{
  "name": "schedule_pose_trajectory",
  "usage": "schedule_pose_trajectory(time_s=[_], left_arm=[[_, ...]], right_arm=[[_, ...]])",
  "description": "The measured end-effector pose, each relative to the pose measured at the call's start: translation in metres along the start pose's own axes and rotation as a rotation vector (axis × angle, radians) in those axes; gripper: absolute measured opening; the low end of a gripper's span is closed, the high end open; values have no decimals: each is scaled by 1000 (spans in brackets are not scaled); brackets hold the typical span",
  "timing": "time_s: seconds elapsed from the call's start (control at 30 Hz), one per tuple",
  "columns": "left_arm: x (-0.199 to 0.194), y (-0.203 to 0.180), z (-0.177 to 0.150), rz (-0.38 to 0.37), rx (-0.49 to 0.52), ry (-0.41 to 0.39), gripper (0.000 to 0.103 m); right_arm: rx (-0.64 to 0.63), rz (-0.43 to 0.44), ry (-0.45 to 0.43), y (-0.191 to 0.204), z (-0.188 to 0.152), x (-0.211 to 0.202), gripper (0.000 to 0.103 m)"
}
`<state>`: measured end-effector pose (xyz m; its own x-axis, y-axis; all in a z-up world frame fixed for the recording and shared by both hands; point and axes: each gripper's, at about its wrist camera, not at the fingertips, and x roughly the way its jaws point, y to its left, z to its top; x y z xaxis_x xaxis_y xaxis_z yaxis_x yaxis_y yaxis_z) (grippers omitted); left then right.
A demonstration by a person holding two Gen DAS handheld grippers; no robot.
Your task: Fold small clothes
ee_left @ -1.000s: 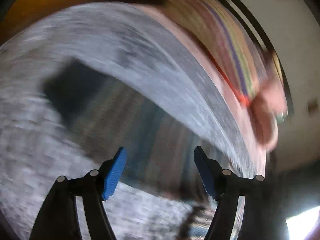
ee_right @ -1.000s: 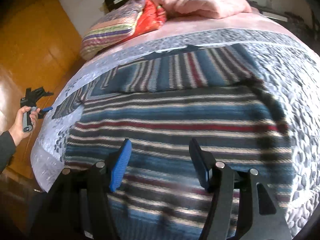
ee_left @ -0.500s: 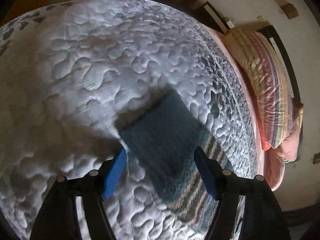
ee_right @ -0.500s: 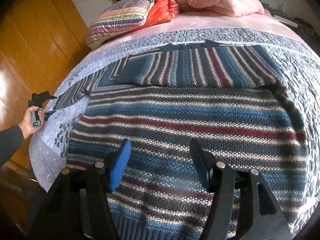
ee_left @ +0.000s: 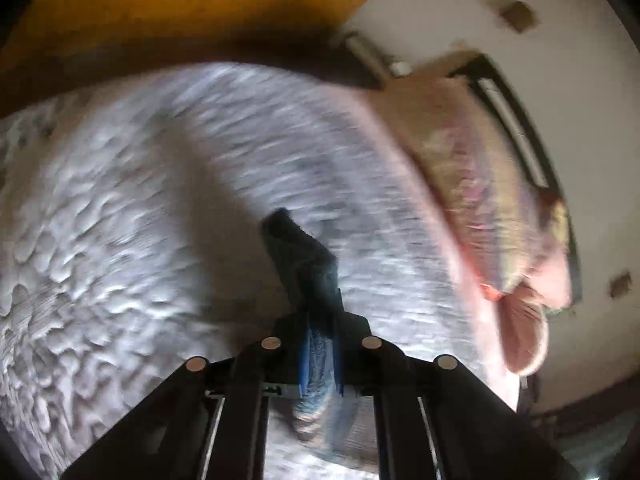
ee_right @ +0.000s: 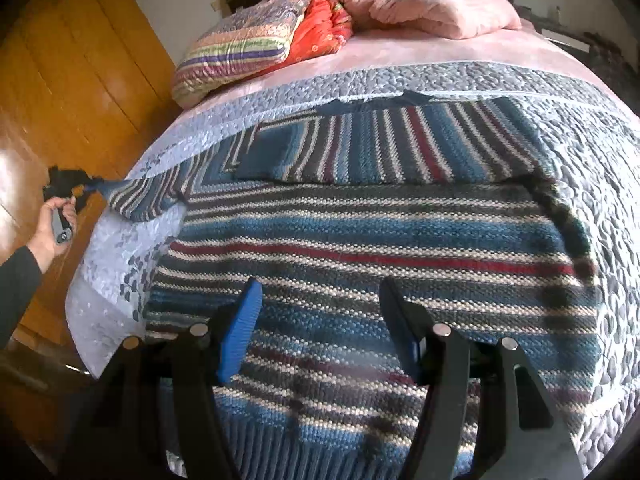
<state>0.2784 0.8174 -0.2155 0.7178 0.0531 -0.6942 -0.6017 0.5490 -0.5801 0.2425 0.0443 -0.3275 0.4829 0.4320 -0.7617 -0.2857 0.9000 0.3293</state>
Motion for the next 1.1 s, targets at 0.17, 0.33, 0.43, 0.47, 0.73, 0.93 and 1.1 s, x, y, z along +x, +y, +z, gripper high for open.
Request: schedule_pose_trajectory(time_s=[0.17, 0.33, 0.43, 0.47, 0.73, 0.93, 1.1], left_arm=[[-36, -119, -23, -135, 184, -24, 8], [-43, -218, -69, -224, 337, 1, 8], [-30, -275, -113, -259, 439, 49, 8], [-23, -292, -130, -265, 470, 68, 8], [50, -372, -270, -241, 678, 238, 8], [111, -389, -379, -190, 816, 372, 8], [158, -372, -449, -126, 893, 535, 19]], right_arm=[[17, 16, -32, -2, -1, -24, 61], [46, 30, -62, -11, -1, -49, 61], [67, 31, -68, -21, -3, -58, 62], [74, 32, -69, -24, -3, -59, 62], [134, 23, -61, -61, -8, -59, 63], [171, 13, -40, -87, -12, -52, 63], [206, 29, -27, -107, -4, -46, 70]])
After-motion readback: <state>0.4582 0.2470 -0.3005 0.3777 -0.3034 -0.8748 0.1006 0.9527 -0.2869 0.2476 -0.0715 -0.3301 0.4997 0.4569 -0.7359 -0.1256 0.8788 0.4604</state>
